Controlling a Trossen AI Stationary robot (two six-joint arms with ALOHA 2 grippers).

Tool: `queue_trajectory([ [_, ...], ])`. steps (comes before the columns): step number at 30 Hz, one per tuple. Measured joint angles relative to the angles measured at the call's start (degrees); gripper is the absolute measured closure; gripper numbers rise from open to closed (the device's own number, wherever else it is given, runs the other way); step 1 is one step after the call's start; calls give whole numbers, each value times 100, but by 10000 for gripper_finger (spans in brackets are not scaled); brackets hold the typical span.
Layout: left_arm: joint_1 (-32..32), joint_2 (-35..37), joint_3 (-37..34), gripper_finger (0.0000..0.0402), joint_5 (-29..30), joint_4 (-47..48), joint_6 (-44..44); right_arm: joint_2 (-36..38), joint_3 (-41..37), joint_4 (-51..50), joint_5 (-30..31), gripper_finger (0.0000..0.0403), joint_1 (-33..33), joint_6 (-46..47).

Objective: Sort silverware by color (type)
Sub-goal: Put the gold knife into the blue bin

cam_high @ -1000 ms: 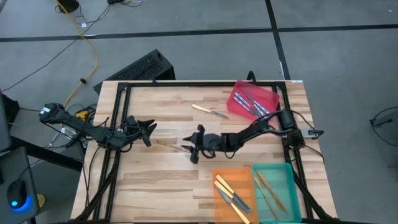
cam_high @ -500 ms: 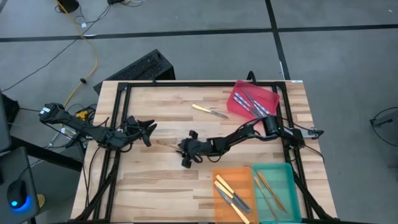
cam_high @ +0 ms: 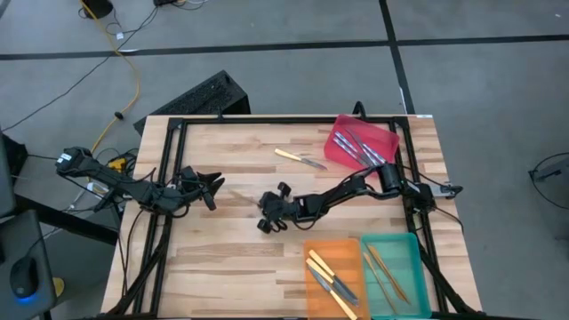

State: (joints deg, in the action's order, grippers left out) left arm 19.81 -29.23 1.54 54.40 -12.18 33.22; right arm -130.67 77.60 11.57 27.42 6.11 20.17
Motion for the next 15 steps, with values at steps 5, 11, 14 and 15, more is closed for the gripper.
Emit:
queue_trajectory([
  [5, 0, 0, 0, 280, -10, 0, 11, 68, -16, 36, -35, 380, 5, 42],
  [11, 0, 0, 0, 280, -9, 28, 45, 249, -42, -96, 8, 380, 0, -53],
  [14, 0, 0, 0, 280, -8, 31, 66, 405, -46, -329, 93, 380, -11, -69],
  [15, 0, 0, 0, 280, -10, 40, 67, 456, -44, -323, 114, 380, -29, -72],
])
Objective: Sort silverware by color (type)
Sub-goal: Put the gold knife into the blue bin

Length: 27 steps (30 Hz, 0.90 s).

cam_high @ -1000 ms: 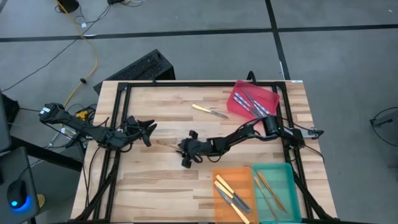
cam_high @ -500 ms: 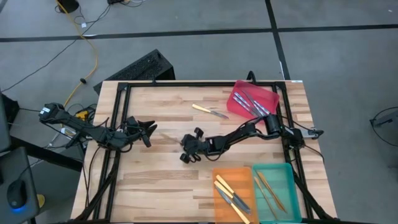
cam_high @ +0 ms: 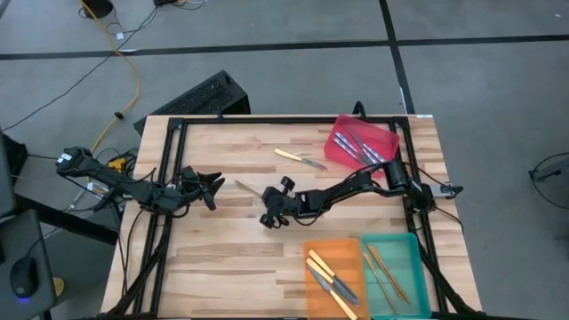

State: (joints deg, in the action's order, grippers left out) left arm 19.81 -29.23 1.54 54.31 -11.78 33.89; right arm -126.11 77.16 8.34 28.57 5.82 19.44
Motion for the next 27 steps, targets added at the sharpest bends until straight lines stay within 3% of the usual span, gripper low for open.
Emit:
queue_trajectory([
  [8, 0, 0, 0, 280, 0, 76, 52, 294, 5, -752, 445, 380, -41, 134],
  [21, 0, 0, 0, 280, 2, 84, 129, 313, 20, -806, 436, 380, -45, 115],
  [27, -2, 0, 0, 280, 2, 84, 131, 313, 20, -814, 437, 380, -70, 518],
])
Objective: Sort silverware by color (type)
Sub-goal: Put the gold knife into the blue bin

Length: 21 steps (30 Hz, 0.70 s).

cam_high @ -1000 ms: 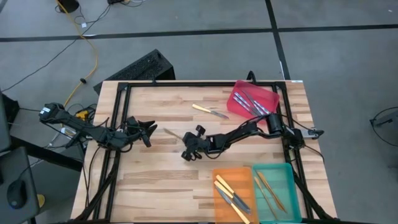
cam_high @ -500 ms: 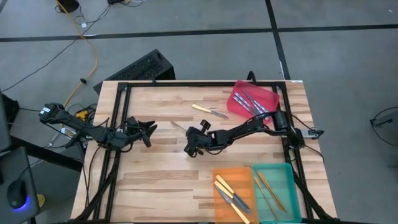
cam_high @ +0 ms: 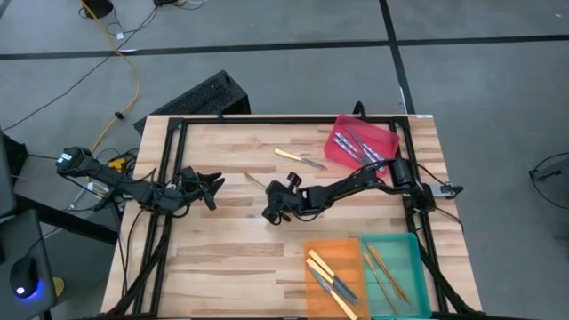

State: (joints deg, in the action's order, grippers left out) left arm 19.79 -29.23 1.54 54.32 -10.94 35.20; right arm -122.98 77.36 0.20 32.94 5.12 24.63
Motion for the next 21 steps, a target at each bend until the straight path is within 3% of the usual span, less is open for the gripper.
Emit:
queue_trajectory([
  [17, 1, -1, 0, 280, 159, 0, -60, 4, 4, -1206, 238, 380, 12, 1404],
  [21, 0, 0, 0, 280, 204, 0, -63, 4, 95, -1892, 307, 381, 14, 2012],
])
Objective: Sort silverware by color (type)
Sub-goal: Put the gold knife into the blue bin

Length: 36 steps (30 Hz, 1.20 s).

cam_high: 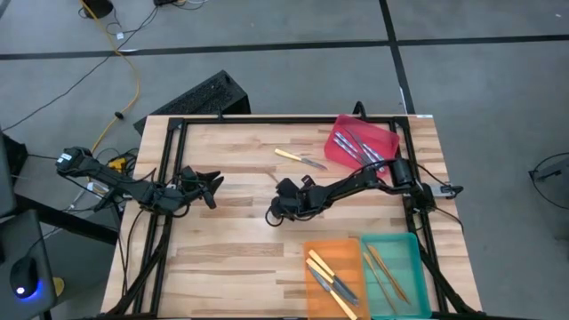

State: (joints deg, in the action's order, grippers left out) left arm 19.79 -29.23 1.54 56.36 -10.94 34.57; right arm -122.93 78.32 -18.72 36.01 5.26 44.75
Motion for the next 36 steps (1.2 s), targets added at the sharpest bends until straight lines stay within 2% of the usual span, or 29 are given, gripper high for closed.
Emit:
queue_trajectory([
  [8, 0, 0, 0, 280, 205, -2, -72, 7, 365, -1279, 186, 381, 119, 376],
  [19, 0, 0, 0, 280, 284, -5, -81, 2, 1139, -4194, 526, 381, 308, 1820],
  [30, 0, 0, 0, 280, 282, -7, -49, 314, 1192, -4628, 672, 381, 577, 1994],
  [36, 0, 0, 0, 280, 283, -11, -33, 846, 1190, -4884, 1140, 381, 640, 1975],
])
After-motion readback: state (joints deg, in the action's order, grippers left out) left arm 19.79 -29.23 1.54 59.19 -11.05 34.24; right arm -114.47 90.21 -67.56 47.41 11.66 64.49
